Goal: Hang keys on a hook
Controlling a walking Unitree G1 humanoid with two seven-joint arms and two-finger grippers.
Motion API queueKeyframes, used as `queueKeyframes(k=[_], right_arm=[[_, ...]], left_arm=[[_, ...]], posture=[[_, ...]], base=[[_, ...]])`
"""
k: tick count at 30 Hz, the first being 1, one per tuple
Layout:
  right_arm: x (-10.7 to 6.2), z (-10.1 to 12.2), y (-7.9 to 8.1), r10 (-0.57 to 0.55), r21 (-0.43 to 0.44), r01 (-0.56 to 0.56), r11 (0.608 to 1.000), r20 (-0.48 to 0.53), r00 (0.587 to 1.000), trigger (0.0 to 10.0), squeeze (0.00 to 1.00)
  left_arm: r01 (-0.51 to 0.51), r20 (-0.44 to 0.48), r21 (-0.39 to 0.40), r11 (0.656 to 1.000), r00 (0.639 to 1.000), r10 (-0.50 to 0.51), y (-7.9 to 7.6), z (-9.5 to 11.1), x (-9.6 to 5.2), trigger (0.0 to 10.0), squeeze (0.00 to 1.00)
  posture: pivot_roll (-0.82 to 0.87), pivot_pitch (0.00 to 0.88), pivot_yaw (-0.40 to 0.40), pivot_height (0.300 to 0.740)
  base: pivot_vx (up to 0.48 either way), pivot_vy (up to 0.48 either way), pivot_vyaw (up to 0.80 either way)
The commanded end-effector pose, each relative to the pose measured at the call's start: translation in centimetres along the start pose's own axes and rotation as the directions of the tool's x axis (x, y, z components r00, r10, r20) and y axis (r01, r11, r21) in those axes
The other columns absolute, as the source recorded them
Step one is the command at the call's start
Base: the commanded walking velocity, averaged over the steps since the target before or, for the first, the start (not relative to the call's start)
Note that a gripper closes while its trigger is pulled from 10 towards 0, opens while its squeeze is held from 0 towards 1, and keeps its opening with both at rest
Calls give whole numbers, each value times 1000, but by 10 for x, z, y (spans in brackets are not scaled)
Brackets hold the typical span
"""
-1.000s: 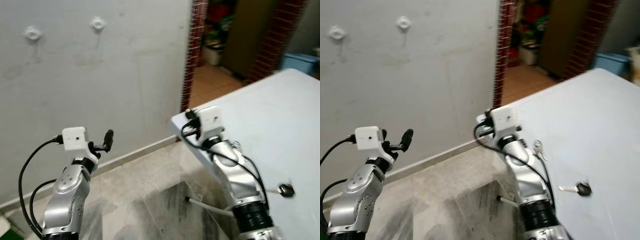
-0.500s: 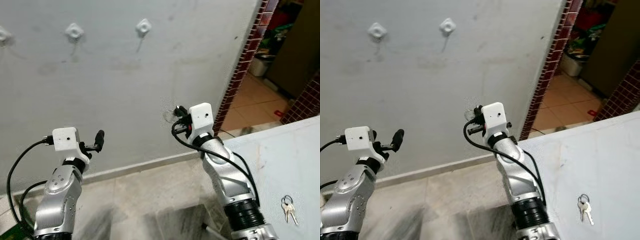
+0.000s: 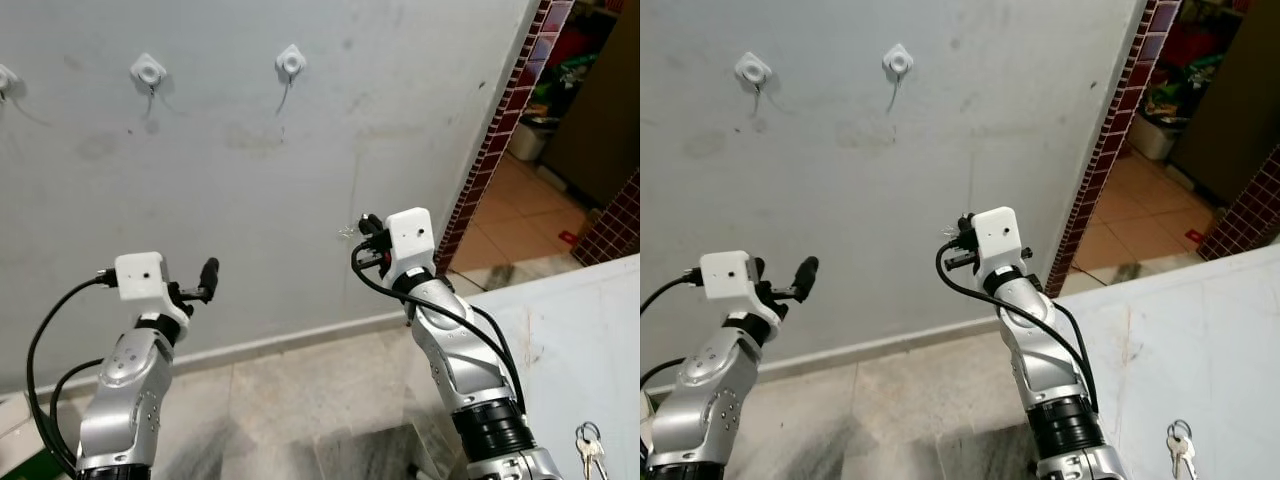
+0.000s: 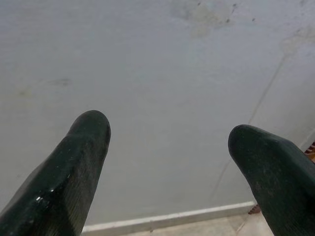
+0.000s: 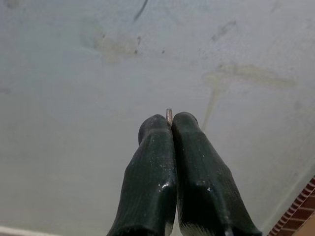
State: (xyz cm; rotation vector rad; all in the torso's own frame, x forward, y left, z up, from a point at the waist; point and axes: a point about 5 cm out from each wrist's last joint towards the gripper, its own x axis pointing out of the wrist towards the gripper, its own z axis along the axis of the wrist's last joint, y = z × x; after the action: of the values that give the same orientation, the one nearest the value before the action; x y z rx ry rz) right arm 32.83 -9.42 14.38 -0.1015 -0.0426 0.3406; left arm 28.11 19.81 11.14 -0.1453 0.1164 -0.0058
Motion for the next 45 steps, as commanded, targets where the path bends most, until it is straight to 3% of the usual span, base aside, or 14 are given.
queueKeyframes(k=[1, 28, 45], right_arm=[[1, 3, -2, -2, -6, 2, 1000, 10, 1000, 10000, 0], [0, -1, -1, 6, -18, -6, 1000, -2, 1000, 10000, 0], [-1, -2, -2, 9, -25, -9, 1000, -5, 1000, 10000, 0]], left_arm=[[11, 18, 1, 1000, 1000, -11, -2, 4, 1, 10000, 0], [23, -1, 0, 1000, 1000, -23, -6, 1, 1, 10000, 0], [21, -6, -10, 1000, 1000, -22, -7, -1, 0, 10000, 0]], posture=[[91, 0, -15, 740], [90, 0, -14, 740], [92, 0, -16, 740]], base=[[375, 0, 0], [346, 0, 0], [203, 0, 0]])
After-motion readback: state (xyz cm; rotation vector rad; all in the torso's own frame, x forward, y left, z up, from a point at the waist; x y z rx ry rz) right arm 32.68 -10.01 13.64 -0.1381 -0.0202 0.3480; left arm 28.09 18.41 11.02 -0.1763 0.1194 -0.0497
